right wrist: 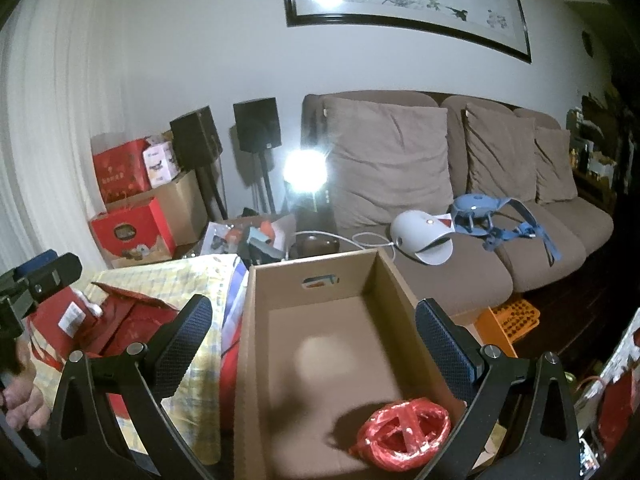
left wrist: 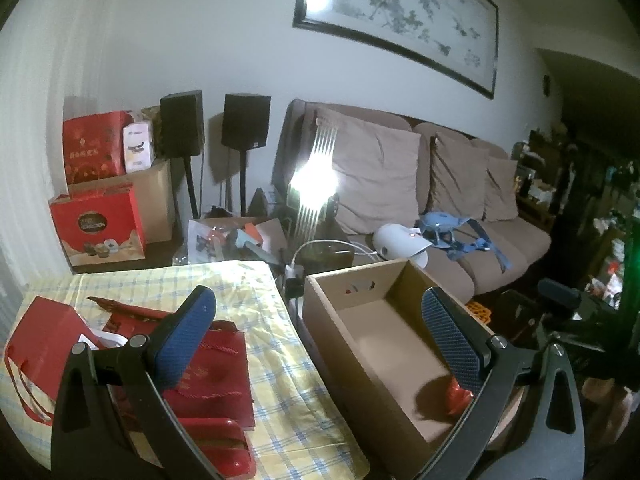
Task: Organize objects
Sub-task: 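Raise both grippers up and out of the cardboard box, then move both grippers over the red items on the checked tablecloth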
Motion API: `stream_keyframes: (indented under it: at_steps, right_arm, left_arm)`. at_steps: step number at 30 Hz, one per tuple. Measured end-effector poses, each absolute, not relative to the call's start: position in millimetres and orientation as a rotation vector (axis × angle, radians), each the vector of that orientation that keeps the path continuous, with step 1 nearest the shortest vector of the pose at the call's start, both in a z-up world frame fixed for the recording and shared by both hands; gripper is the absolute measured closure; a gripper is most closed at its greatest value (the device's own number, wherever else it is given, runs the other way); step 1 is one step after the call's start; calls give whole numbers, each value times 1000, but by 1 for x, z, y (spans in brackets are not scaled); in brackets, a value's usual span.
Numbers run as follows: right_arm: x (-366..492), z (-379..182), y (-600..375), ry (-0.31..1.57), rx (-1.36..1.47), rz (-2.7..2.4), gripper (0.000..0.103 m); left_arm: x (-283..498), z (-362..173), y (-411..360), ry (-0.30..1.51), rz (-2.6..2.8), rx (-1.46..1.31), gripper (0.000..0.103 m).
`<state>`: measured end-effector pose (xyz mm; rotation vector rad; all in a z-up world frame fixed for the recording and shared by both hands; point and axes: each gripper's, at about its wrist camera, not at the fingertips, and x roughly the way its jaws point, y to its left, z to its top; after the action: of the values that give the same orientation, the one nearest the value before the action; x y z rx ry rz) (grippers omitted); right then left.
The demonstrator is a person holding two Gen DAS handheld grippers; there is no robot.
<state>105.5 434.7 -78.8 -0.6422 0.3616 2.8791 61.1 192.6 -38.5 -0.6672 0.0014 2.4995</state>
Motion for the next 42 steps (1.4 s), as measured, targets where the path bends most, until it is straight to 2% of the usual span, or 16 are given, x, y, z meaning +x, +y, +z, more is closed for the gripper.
stream_keyframes:
  at_steps: [11,18,24,27,32,38,42]
  right_arm:
    - [113,-75,444,424,-600,2880,1]
    - [108,-76,438,402,-622,2893,1]
    - [109,-78,432,335,-581,2868,2]
    - [110,-80,436,344,-574,2855,3]
    - [107,-81,434,365,-584,2863,4]
    - [97,-83,413,349,-646,2924,4]
    - [82,-95,388,356,-744,3013,4]
  left_arm:
    - [58,-52,164,50,2553,-689,1]
    - [51,-56,147,46,2590,-698,4]
    - [53,-63,151,130,2617,-678,12]
    - [52,-67,151,128,2606,-686,16]
    - [52,-71,151,238,2655,-636,24]
    - [34,-80,119,112,2603,-726,34]
    - [19,-92,81,89,2646,-799,44]
